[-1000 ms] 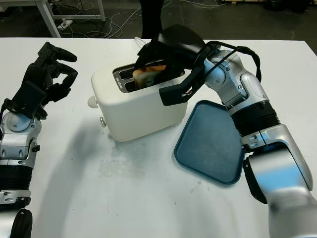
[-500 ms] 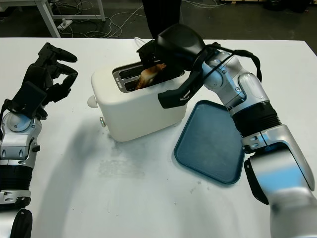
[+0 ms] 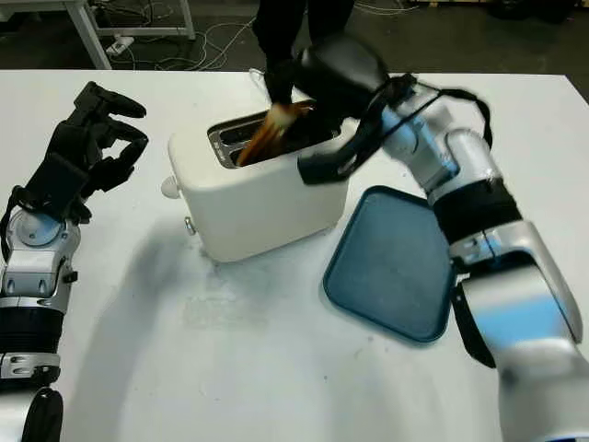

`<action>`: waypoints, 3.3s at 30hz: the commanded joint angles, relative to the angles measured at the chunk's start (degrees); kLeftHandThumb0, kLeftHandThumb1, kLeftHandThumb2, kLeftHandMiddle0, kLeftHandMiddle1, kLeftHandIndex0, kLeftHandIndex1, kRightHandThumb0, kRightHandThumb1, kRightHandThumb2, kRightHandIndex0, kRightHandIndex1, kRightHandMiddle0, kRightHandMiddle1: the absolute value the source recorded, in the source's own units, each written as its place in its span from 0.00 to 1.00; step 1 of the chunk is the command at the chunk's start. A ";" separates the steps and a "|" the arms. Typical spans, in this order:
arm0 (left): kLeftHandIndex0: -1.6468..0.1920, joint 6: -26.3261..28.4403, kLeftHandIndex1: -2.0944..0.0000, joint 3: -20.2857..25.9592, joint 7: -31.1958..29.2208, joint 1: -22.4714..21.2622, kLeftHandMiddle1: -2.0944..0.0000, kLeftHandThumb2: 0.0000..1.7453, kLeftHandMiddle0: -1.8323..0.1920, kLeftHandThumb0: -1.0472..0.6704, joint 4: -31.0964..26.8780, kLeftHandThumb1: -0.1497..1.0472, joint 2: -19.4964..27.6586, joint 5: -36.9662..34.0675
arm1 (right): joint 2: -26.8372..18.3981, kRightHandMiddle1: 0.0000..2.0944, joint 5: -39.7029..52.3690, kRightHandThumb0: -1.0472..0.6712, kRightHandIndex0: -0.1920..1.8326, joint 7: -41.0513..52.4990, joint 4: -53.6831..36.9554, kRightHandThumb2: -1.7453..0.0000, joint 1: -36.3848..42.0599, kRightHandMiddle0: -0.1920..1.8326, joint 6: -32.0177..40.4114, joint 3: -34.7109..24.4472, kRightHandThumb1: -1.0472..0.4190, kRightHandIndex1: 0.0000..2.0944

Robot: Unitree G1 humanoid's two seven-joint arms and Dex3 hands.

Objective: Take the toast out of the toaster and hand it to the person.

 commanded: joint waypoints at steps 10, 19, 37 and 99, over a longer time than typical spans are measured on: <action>0.90 -0.79 0.23 0.32 -0.17 -0.13 0.19 0.13 0.91 0.00 0.73 0.89 0.29 -0.91 | -2.93 0.83 14.29 0.33 0.65 4.72 8.50 0.78 -8.63 0.54 7.61 -10.73 0.09 0.83; 0.90 -0.42 0.24 0.62 -0.26 0.09 0.20 0.12 0.91 0.00 0.52 0.89 0.34 -1.25 | -3.67 0.83 18.41 0.36 0.60 2.73 15.86 0.76 -8.04 0.48 13.32 -14.85 0.09 0.83; 0.90 -1.44 0.24 0.99 -0.37 0.55 0.21 0.12 0.91 0.00 0.67 0.89 0.53 -1.13 | -1.30 0.83 29.49 0.46 0.54 -3.28 28.51 0.73 -4.98 0.40 18.74 -24.31 0.09 0.83; 0.90 -0.11 0.23 1.16 -0.67 0.72 0.19 0.11 0.91 0.00 0.07 0.89 0.73 -1.25 | 3.59 0.83 34.39 0.50 0.46 -1.24 31.65 0.70 7.05 0.28 17.47 -27.12 0.09 0.83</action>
